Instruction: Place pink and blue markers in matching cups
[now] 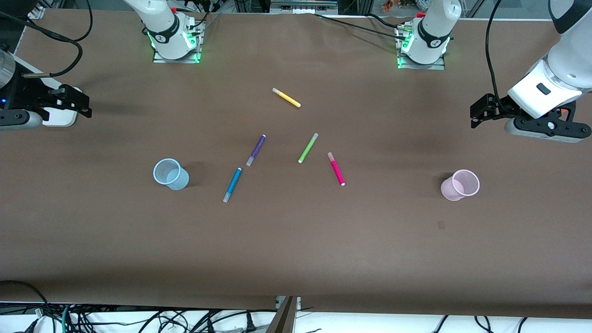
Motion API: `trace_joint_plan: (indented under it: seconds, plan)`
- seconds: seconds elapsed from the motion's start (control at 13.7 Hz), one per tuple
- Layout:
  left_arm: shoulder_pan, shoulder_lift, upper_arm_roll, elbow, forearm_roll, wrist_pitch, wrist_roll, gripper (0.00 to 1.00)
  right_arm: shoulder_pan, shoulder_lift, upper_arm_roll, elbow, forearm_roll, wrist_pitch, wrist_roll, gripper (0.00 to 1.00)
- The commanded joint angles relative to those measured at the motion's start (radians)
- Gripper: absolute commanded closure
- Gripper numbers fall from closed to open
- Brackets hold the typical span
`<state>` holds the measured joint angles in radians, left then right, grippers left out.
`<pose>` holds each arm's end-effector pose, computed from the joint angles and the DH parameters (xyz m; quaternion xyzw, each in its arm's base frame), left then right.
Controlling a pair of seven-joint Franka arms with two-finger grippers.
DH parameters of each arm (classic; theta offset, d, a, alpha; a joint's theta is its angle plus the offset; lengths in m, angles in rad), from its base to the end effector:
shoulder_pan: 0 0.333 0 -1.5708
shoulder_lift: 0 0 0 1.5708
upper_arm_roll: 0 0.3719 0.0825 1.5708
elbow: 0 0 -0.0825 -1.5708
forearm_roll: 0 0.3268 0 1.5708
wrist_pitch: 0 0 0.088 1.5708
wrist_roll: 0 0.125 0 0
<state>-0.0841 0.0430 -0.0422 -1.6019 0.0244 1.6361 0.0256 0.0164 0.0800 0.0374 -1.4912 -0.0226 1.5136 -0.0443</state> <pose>0.5136 -0.0617 0.6334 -0.9970 0.0767 0.0038 0.0115 0.5189 0.0240 0.6497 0.9984 0.0487 -0.0287 0.0099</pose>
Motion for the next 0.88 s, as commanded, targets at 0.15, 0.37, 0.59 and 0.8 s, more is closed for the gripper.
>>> trace_joint_plan:
  seconds: [0.15,0.37,0.59,0.8]
  plan:
    - [-0.009,-0.011,0.005,-0.001,-0.007,-0.01,0.007,0.0,0.0,0.01,0.001,0.028,-0.008,-0.024,0.011,0.0]
    - [-0.009,-0.011,0.007,-0.001,-0.009,-0.028,0.005,0.0,-0.001,0.01,0.001,0.028,-0.008,-0.016,-0.002,0.0]
    - [-0.006,-0.011,0.008,-0.001,-0.012,-0.041,0.004,0.0,0.002,0.012,0.002,0.028,-0.008,-0.021,0.003,0.0]
    - [0.006,0.044,0.01,-0.004,-0.021,-0.097,0.016,0.0,0.005,0.017,0.004,0.009,-0.011,-0.021,0.003,0.0]
